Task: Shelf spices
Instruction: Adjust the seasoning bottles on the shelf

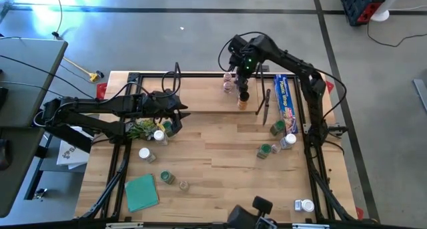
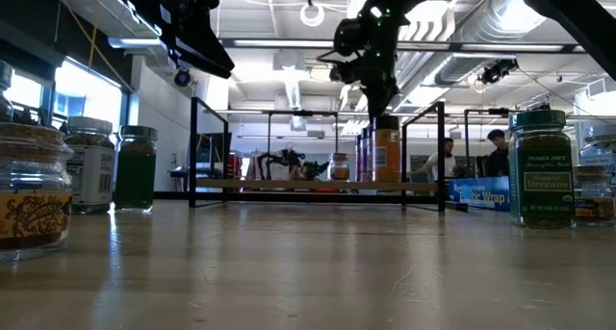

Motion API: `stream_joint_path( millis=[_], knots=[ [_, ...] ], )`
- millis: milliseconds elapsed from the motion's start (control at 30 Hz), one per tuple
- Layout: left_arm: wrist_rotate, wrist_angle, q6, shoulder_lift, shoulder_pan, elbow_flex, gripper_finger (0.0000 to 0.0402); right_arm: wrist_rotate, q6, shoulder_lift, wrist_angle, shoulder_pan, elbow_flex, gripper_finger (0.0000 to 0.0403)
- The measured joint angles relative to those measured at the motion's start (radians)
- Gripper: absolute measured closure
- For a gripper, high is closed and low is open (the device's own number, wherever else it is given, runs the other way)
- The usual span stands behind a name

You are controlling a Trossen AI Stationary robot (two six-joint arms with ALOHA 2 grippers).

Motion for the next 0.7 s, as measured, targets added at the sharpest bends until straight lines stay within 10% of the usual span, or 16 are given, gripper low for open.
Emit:
stream_joint_path(
  millis=[700],
  knots=[
    [0.0,0.007,-0.009,0.0,0.0,0.0,0.0257,-0.003,0.007,-0.032,0.052,-0.004,-0.051,0.0391]
  ],
)
